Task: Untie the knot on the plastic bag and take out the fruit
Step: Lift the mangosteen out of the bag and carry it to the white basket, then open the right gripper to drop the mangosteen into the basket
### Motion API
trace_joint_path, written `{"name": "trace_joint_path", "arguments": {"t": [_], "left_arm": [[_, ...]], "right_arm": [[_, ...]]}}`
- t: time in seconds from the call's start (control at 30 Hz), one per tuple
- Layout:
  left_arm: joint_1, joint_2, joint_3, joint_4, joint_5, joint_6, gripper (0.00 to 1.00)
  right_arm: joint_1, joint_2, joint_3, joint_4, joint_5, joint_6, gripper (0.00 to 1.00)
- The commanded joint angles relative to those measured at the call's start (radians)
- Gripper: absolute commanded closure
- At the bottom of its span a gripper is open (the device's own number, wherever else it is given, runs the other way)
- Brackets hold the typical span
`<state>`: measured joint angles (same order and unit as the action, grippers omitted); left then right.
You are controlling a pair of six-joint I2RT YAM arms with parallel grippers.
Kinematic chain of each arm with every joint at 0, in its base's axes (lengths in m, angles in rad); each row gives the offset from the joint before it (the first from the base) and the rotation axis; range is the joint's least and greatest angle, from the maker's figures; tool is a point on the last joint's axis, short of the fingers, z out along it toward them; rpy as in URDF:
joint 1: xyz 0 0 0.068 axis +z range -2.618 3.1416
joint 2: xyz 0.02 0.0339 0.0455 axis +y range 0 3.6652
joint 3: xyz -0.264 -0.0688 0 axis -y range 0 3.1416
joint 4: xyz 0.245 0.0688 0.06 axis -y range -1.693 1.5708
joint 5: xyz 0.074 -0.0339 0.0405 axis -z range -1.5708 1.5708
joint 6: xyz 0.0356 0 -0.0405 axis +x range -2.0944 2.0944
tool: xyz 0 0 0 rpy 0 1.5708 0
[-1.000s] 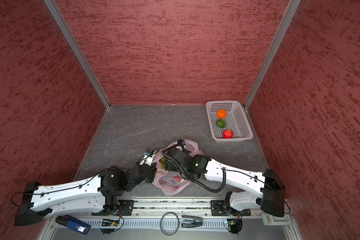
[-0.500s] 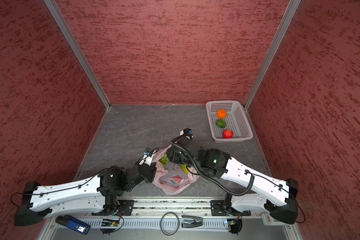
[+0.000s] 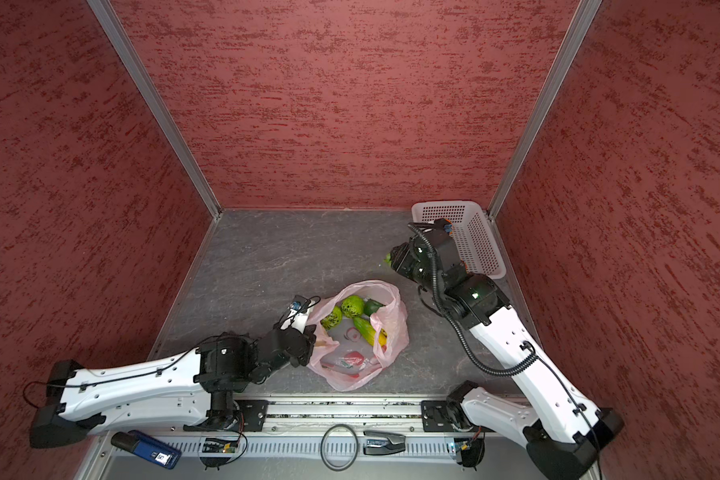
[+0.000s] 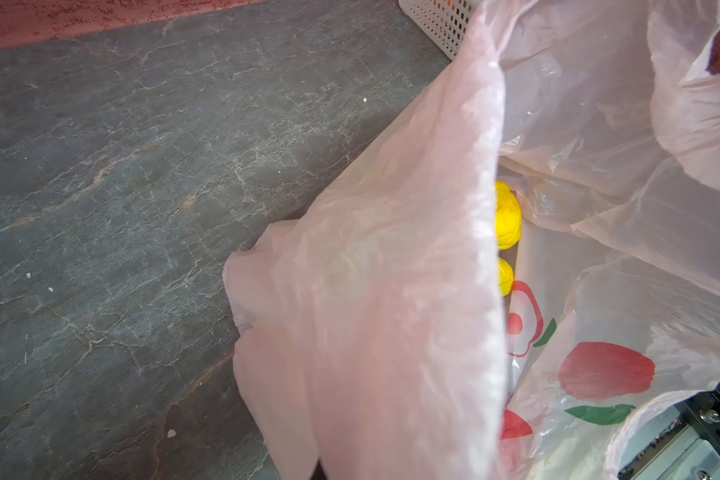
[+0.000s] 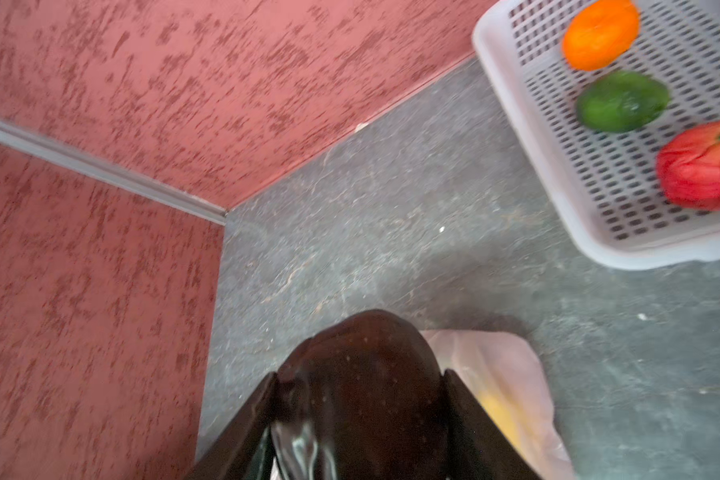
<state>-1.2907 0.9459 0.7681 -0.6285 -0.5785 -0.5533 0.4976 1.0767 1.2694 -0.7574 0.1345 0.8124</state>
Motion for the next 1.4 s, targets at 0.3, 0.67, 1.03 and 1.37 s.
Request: {"name": "trace_joint_path", "arguments": {"t": [0.3, 0.67, 1.03, 1.37], "left_arm": [[-0.039, 0.025, 0.062, -0.025, -0.029, -0.029, 1.00], [-0.042, 0.056, 0.089, -0.008, -0.043, -0.026, 1.00], [-0.044, 0.036, 0.081, -0.018, -0.062, -0.027, 1.00], [-0.044, -0.005, 0.063, -0.033, -0.075, -0.012, 1.00]], "right_arm": [[-0.434, 0.246, -0.150, 0.368, -0.135, -0.166, 0.61], [-0.548, 0.645, 0.043, 0.398, -0.158, -0.234, 0.50], [-0.545, 0.576, 0.042, 0.327, -0.180, -0.241, 0.13], [-0.441, 0.299, -0.018, 0.159, -0.273, -0.275, 0.02]]}}
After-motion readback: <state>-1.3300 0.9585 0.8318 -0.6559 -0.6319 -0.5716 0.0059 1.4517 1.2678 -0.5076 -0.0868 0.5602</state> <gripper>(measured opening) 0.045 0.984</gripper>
